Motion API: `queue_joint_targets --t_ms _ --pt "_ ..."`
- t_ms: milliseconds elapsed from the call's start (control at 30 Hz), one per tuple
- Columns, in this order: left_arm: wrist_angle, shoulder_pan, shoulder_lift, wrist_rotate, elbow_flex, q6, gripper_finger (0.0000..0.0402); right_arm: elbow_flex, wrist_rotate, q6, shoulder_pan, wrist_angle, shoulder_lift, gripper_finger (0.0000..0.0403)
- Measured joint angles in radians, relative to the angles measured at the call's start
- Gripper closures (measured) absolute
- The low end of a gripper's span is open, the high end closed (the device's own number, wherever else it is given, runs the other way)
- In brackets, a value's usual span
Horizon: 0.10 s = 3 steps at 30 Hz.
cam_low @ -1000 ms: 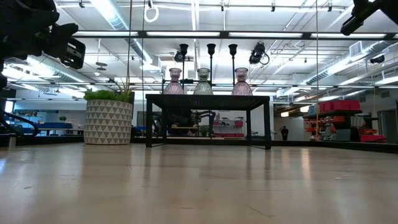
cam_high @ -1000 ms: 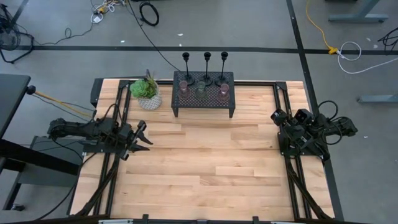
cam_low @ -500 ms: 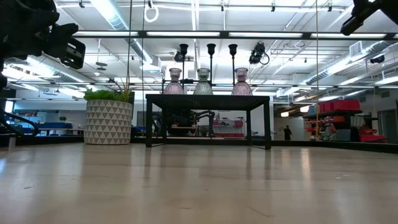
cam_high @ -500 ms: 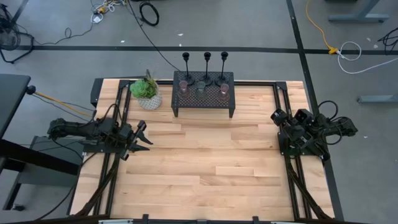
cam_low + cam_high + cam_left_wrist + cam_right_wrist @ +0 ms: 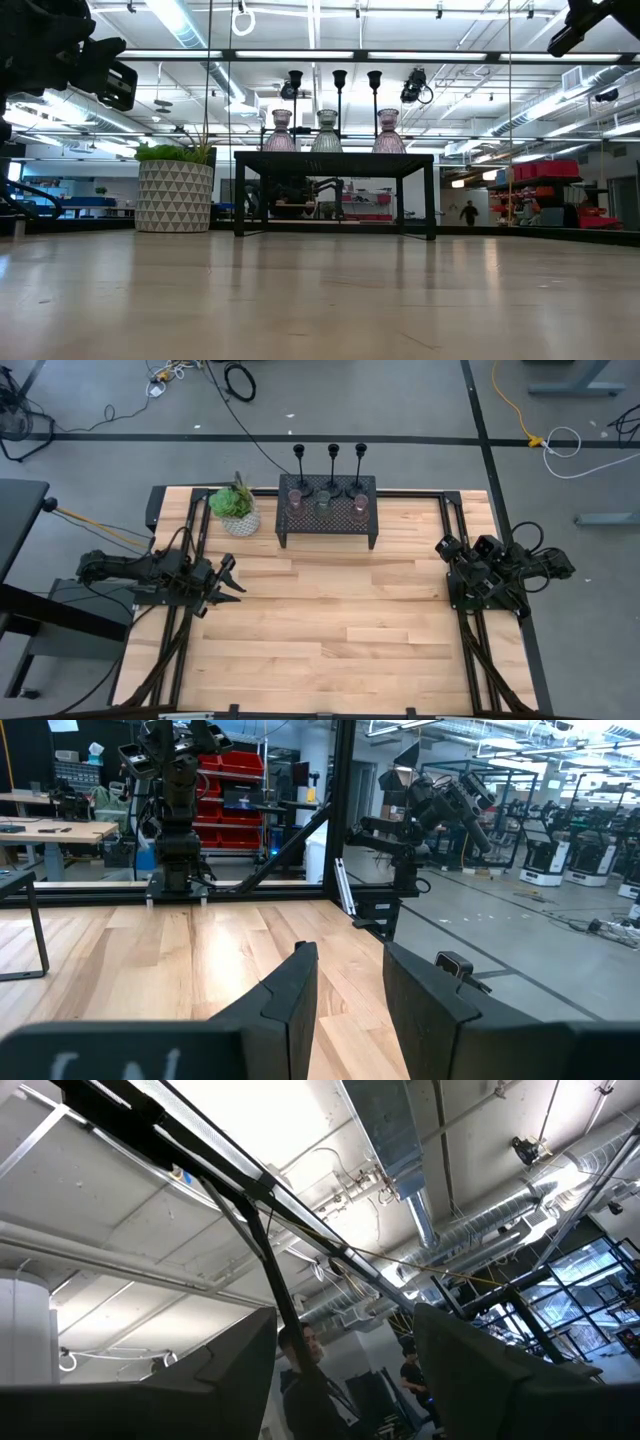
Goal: Pick & Place candle stick holders
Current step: Return to Home Position
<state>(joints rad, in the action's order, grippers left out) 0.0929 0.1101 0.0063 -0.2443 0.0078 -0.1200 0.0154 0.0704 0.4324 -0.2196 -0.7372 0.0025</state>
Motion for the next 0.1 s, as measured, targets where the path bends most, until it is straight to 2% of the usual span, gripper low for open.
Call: queue_joint_targets --t_ms 100 --pt "0.0 0.0 0.0 0.0 0.0 0.0 0.0282 0.0 0.0 0.0 0.0 0.0 0.0 0.0167"
